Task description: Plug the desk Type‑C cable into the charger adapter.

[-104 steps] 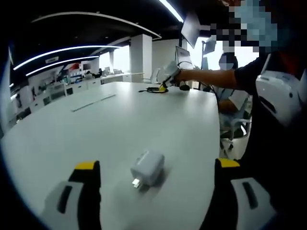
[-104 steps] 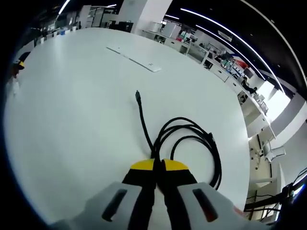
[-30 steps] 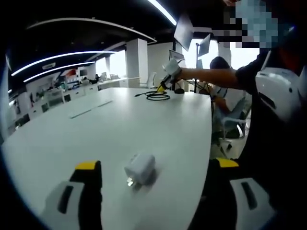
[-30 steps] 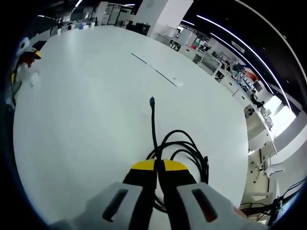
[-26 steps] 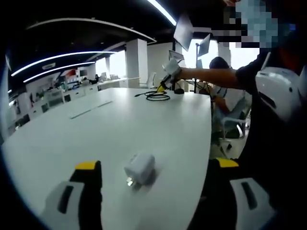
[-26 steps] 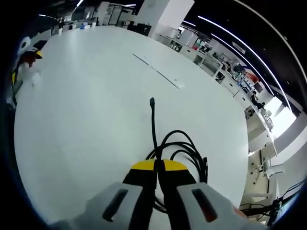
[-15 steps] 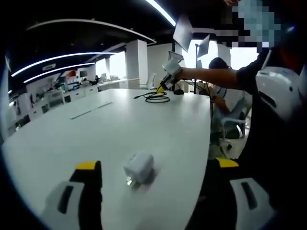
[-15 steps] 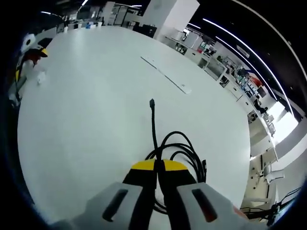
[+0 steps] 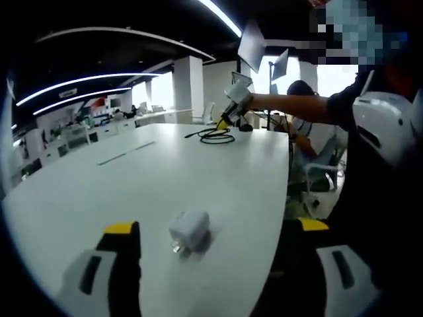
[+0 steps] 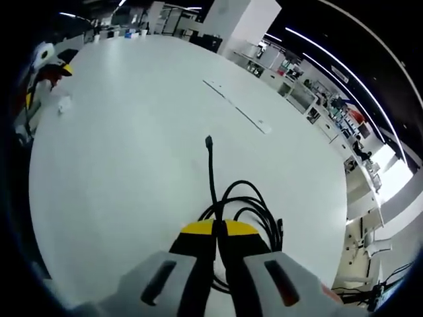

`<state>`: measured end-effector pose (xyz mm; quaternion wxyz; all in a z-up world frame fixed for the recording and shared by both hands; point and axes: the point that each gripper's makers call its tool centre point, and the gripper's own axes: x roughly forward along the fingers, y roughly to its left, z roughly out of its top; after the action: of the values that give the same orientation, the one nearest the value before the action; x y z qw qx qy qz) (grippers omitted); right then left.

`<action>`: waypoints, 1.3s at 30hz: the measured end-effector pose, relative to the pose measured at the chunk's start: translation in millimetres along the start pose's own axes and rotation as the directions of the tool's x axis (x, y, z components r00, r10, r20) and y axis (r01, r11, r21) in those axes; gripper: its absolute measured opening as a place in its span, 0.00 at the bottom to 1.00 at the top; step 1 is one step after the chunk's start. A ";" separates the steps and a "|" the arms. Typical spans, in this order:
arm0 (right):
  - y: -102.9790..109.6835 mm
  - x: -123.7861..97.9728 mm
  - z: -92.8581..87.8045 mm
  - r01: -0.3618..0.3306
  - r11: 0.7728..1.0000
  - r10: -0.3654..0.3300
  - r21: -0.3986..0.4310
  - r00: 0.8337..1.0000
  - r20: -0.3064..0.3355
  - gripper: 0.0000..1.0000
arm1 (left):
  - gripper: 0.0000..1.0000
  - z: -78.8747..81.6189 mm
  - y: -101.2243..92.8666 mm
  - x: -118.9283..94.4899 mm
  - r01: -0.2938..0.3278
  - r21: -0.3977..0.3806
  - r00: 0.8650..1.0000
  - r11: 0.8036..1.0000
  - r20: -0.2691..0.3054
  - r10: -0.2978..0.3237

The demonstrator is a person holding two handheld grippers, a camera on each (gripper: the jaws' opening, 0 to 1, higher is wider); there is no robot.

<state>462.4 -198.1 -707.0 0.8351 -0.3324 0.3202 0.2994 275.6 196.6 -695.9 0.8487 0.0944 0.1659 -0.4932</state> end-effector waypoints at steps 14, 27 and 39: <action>16.3 -4.6 -0.6 -0.019 1.000 0.019 -0.010 1.000 -0.002 0.02 | 0.97 -1.8 -1.4 -1.0 0.002 0.000 1.000 1.000 0.001 -0.002; 29.4 -9.4 1.8 -0.040 0.999 0.040 -0.035 0.999 -0.006 0.02 | 0.97 0.5 -2.0 -2.5 0.003 0.003 1.000 1.000 0.005 -0.003; 45.1 -14.1 4.6 -0.060 0.996 0.059 -0.060 0.998 -0.008 0.02 | 0.98 0.4 -5.1 -1.6 0.015 0.003 1.000 1.000 0.004 -0.015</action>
<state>423.1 -171.6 -710.4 0.8143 -0.3488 0.3235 0.3325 270.6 195.2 -694.9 0.8453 0.0932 0.1641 -0.4999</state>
